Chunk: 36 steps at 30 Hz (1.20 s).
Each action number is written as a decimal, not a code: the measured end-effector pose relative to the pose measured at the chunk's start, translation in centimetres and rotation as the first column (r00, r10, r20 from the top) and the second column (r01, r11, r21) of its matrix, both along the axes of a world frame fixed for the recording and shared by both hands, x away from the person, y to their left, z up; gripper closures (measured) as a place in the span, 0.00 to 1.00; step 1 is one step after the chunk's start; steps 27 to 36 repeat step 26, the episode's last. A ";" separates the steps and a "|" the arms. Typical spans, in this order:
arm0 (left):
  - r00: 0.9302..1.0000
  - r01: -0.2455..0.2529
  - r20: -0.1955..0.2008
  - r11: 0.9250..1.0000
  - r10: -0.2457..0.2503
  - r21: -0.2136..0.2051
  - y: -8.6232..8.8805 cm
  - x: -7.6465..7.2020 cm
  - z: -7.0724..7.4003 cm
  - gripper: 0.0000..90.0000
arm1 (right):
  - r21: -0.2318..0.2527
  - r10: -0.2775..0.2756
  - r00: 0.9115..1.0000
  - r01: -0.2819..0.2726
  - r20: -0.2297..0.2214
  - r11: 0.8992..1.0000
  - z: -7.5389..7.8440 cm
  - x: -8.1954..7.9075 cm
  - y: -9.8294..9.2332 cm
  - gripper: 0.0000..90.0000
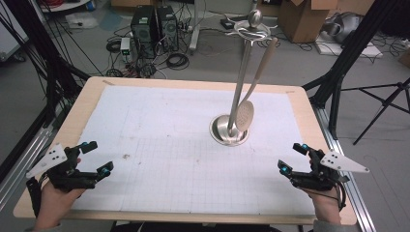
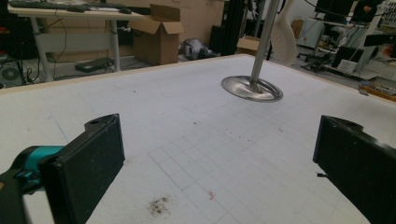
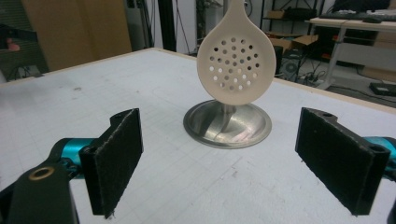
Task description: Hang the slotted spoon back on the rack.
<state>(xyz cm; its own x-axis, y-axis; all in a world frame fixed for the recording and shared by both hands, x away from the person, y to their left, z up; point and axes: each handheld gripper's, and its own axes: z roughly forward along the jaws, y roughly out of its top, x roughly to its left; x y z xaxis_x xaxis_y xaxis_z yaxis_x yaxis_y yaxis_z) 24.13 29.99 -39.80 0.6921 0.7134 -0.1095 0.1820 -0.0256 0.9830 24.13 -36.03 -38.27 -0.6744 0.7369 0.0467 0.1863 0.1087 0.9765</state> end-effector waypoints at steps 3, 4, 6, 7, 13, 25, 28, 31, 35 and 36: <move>1.000 -0.003 -0.002 1.000 0.003 -0.001 0.0 0.1 -0.1 0.03 | 0.019 -0.033 0.999 0.032 0.011 0.999 -0.6 -0.4 -0.1 0.16; 1.000 0.000 -0.004 1.000 0.000 0.001 0.1 0.1 -0.1 0.03 | 0.035 -0.034 0.999 0.034 0.016 0.999 -0.7 -0.5 -0.2 0.16; 1.000 -0.006 -0.003 1.000 0.006 0.003 0.1 0.2 -0.3 0.03 | 0.064 -0.054 0.998 0.052 0.030 0.997 -1.1 -0.9 -0.3 0.16; 1.000 -0.007 -0.005 1.000 0.007 0.003 0.1 0.2 -0.4 0.03 | 0.065 -0.062 0.998 0.060 0.030 0.996 -1.3 -1.0 -0.3 0.16; 1.000 -0.016 -0.007 1.000 0.016 0.010 0.2 0.4 -0.7 0.03 | 0.048 -0.084 0.996 0.083 0.027 0.995 -1.9 -1.5 -0.5 0.16; 0.998 -0.062 -0.021 0.998 0.063 0.015 0.2 0.7 -1.7 0.03 | 0.005 -0.177 0.984 0.177 -0.008 0.984 -2.8 -2.1 -1.3 0.16; 0.997 -0.065 -0.028 0.997 0.066 0.028 0.2 0.8 -1.8 0.03 | 0.007 -0.175 0.984 0.175 -0.011 0.984 -2.8 -2.1 -1.3 0.16; 0.997 -0.065 -0.028 0.997 0.066 0.028 0.2 0.8 -1.8 0.03 | 0.007 -0.175 0.984 0.175 -0.011 0.984 -2.8 -2.1 -1.3 0.16; 0.997 -0.065 -0.028 0.997 0.066 0.028 0.2 0.8 -1.8 0.03 | 0.007 -0.175 0.984 0.175 -0.011 0.984 -2.8 -2.1 -1.3 0.16; 0.997 -0.065 -0.028 0.997 0.066 0.028 0.2 0.8 -1.8 0.03 | 0.007 -0.175 0.984 0.175 -0.011 0.984 -2.8 -2.1 -1.3 0.16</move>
